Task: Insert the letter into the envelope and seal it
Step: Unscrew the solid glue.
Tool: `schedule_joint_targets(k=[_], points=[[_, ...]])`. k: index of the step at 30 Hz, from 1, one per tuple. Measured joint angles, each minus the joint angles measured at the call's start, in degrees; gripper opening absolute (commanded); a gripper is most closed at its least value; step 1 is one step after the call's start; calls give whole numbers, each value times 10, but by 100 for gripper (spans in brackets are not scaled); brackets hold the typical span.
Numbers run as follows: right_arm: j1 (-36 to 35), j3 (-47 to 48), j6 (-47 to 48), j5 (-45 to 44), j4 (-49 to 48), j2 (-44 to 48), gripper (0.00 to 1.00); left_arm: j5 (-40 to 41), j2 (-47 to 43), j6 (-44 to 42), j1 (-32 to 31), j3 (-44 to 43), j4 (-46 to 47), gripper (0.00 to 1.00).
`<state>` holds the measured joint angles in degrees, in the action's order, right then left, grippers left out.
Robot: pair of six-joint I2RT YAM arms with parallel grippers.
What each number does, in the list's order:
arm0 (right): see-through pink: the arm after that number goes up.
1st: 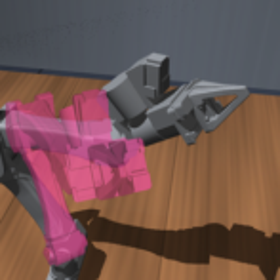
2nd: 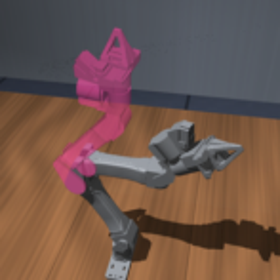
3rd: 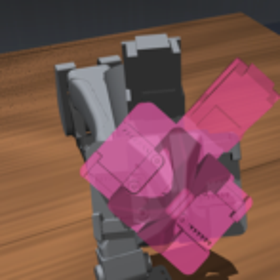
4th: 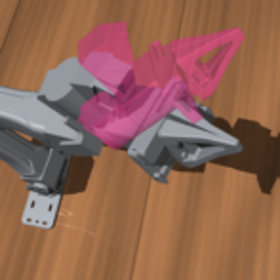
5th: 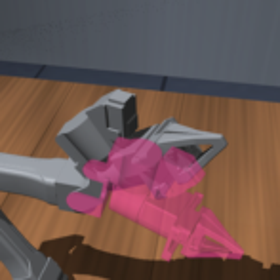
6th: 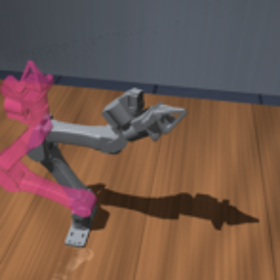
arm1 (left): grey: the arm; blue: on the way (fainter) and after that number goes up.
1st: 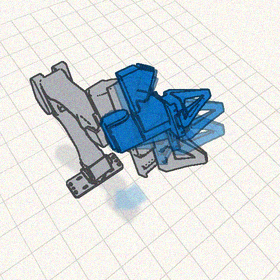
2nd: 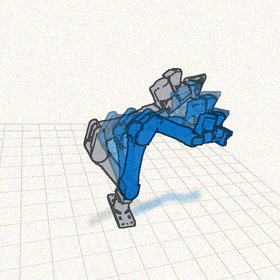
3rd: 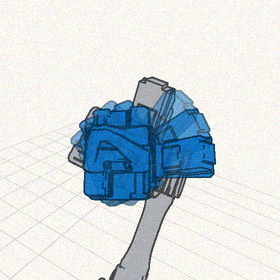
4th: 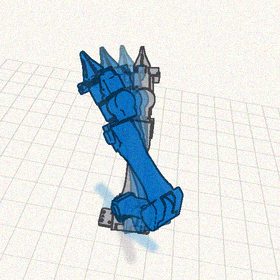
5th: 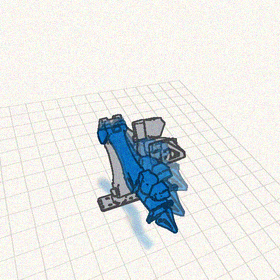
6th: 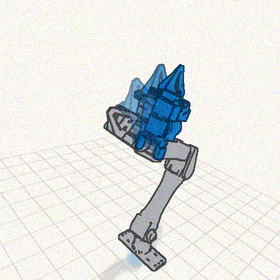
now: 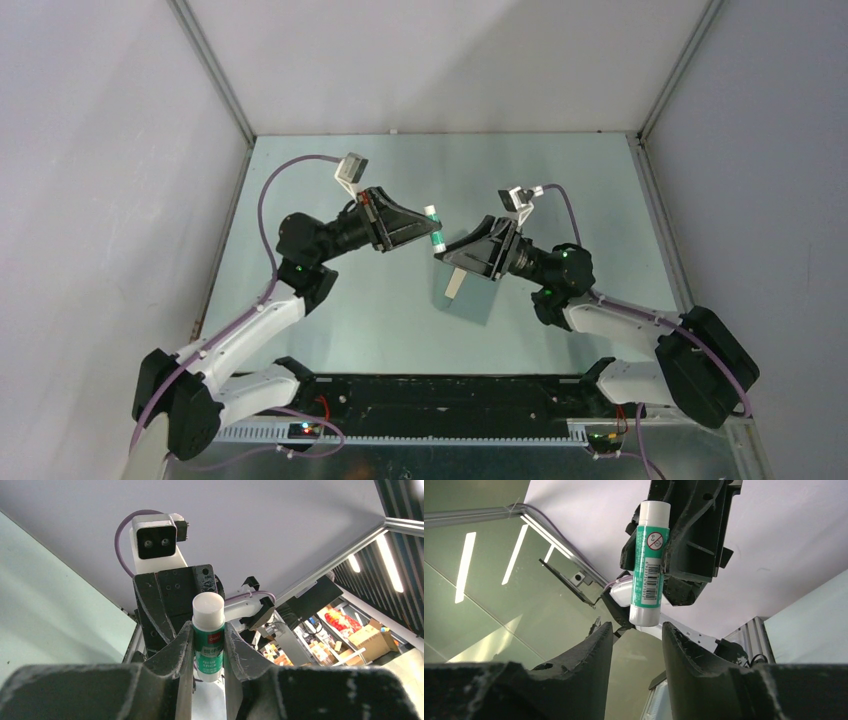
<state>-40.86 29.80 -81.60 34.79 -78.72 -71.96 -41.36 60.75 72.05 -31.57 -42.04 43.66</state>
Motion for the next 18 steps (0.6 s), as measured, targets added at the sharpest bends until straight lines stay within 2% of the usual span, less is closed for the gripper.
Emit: schedule_joint_targets(k=[18], points=[[-6,43,-21,15,-16,-39,40,-6,0,1,0,0,12,0]])
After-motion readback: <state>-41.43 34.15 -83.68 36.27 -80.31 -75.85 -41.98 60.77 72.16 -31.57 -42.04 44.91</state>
